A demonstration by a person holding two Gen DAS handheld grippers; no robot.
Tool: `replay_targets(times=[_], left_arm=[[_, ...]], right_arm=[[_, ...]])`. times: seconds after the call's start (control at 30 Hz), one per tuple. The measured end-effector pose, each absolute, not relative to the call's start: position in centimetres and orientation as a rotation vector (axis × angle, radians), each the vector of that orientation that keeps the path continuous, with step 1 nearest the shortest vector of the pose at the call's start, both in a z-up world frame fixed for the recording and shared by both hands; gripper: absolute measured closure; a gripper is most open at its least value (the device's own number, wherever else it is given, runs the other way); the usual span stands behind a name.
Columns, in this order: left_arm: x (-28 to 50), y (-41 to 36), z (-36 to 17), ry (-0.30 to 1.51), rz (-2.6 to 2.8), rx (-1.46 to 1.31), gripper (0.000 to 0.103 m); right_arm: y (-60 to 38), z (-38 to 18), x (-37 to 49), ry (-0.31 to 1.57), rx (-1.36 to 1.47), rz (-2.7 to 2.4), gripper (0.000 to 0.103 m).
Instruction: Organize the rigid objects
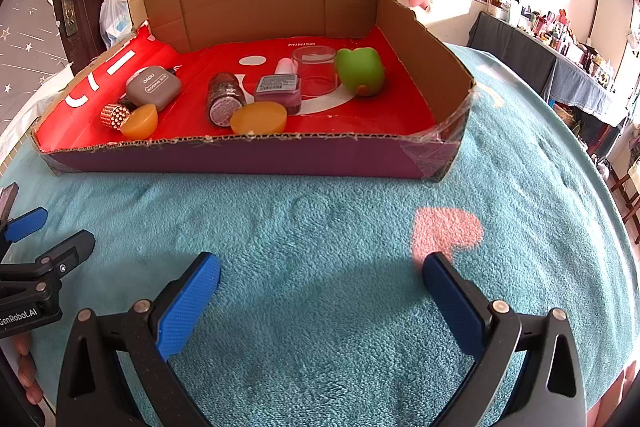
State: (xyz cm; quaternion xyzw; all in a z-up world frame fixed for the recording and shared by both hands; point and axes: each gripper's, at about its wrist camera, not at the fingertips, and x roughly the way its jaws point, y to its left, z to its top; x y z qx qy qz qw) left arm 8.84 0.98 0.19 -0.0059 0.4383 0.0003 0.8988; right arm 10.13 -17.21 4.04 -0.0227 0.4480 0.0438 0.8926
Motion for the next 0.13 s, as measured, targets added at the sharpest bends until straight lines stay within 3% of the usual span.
replay_targets(times=[0.13], left_arm=[[8.85, 1.0, 0.19, 0.908, 0.0, -0.013, 0.0]], right_arm=[[-17.22, 4.05, 10.13, 0.93, -0.047, 0.091, 0.0]])
